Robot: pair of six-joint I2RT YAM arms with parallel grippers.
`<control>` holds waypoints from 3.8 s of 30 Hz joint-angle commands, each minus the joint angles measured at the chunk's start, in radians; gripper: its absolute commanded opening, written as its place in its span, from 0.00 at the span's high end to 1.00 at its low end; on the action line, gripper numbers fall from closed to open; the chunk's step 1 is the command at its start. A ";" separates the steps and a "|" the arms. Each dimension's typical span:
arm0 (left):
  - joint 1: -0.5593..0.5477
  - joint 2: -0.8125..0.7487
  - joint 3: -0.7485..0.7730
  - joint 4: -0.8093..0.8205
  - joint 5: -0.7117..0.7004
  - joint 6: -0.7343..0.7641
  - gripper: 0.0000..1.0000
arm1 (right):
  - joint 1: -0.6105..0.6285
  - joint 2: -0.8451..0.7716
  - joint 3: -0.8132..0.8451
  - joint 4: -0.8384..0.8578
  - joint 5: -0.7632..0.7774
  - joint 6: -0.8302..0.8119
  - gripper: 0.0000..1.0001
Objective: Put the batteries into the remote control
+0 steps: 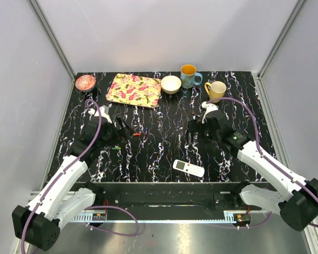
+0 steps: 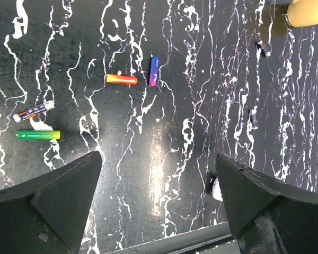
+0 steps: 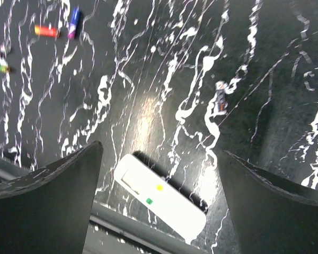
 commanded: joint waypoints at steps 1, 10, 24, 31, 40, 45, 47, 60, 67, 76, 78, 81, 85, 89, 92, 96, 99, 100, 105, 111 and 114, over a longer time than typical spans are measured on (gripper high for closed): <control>0.007 -0.036 -0.034 0.072 0.066 -0.005 0.06 | 0.030 0.076 0.084 -0.115 -0.151 -0.127 0.00; 0.006 -0.127 -0.131 0.178 0.221 -0.013 0.06 | 0.274 0.216 0.138 -0.227 -0.030 -0.160 0.00; 0.006 -0.242 -0.248 0.163 0.248 -0.045 0.06 | 0.396 0.437 0.118 -0.191 0.107 -0.034 0.00; 0.006 -0.237 -0.260 0.173 0.259 -0.051 0.06 | 0.395 0.465 0.094 -0.181 0.061 -0.012 0.01; 0.006 -0.242 -0.272 0.192 0.244 -0.066 0.06 | 0.396 0.523 0.072 -0.166 0.019 0.001 0.10; 0.006 -0.251 -0.281 0.192 0.238 -0.080 0.06 | 0.398 0.534 0.075 -0.165 0.039 0.003 0.18; 0.006 -0.253 -0.286 0.192 0.235 -0.080 0.06 | 0.396 0.532 0.072 -0.163 0.054 0.008 0.26; 0.006 -0.233 -0.287 0.204 0.241 -0.076 0.06 | 0.395 0.566 0.109 -0.129 0.123 0.064 0.65; 0.006 -0.231 -0.289 0.201 0.232 -0.077 0.06 | 0.393 0.658 0.244 -0.123 0.237 0.115 0.80; 0.006 -0.253 -0.260 0.143 0.143 -0.091 0.06 | 0.249 0.885 0.526 -0.129 0.237 0.201 0.80; 0.006 -0.263 -0.252 0.127 0.107 -0.092 0.07 | 0.216 0.920 0.564 -0.128 0.226 0.238 0.79; 0.006 -0.276 -0.245 0.104 0.054 -0.094 0.07 | 0.196 0.949 0.606 -0.128 0.225 0.284 0.73; 0.006 -0.286 -0.248 0.093 0.006 -0.106 0.07 | 0.188 1.006 0.682 -0.140 0.182 0.290 0.58; 0.006 -0.276 -0.246 0.101 0.008 -0.105 0.07 | 0.185 1.039 0.709 -0.143 0.148 0.291 0.35; 0.006 -0.269 -0.240 0.098 0.004 -0.099 0.06 | 0.186 1.025 0.703 -0.146 0.143 0.308 0.17; 0.004 -0.237 -0.226 0.090 -0.009 -0.095 0.01 | 0.183 0.925 0.707 -0.148 0.131 0.330 0.00; -0.004 -0.190 -0.199 0.089 -0.011 -0.086 0.01 | 0.182 0.817 0.704 -0.166 0.154 0.313 0.00; -0.010 -0.176 -0.177 0.089 -0.018 -0.083 0.01 | 0.177 0.777 0.677 -0.177 0.168 0.307 0.00; -0.137 -0.019 -0.096 0.136 -0.126 -0.108 0.03 | 0.139 0.446 0.508 -0.206 0.284 0.252 0.01; -0.361 0.333 0.116 0.167 -0.258 -0.145 0.10 | 0.134 0.107 0.272 -0.218 0.369 0.242 0.00; -0.425 0.546 0.272 0.115 -0.316 -0.174 0.11 | 0.133 0.005 0.206 -0.227 0.384 0.242 0.00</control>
